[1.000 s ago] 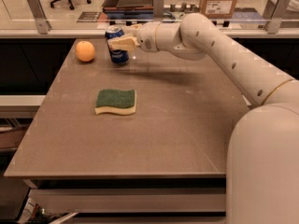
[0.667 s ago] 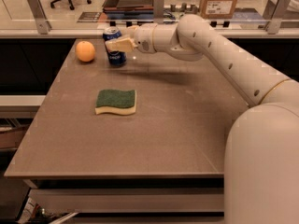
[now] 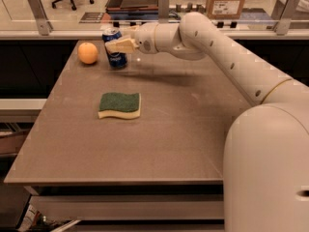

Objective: Move pepsi can near orange

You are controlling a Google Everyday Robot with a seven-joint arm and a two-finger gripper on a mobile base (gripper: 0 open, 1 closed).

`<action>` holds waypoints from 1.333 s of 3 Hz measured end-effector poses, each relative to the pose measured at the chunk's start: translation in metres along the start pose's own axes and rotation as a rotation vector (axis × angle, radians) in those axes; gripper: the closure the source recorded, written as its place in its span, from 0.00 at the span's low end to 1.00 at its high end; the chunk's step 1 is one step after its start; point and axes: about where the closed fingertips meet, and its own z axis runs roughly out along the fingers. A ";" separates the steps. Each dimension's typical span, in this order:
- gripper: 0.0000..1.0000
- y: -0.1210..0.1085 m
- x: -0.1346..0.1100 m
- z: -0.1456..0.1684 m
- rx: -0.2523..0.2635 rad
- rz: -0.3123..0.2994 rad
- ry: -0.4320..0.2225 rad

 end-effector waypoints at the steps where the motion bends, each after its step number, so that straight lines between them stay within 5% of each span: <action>1: 0.59 0.002 0.000 0.003 -0.005 0.000 -0.001; 3: 0.13 0.006 0.000 0.009 -0.015 0.002 -0.002; 4: 0.00 0.008 0.000 0.012 -0.020 0.002 -0.002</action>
Offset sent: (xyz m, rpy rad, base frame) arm -0.0006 0.0032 -0.0006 0.0005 0.0011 0.0046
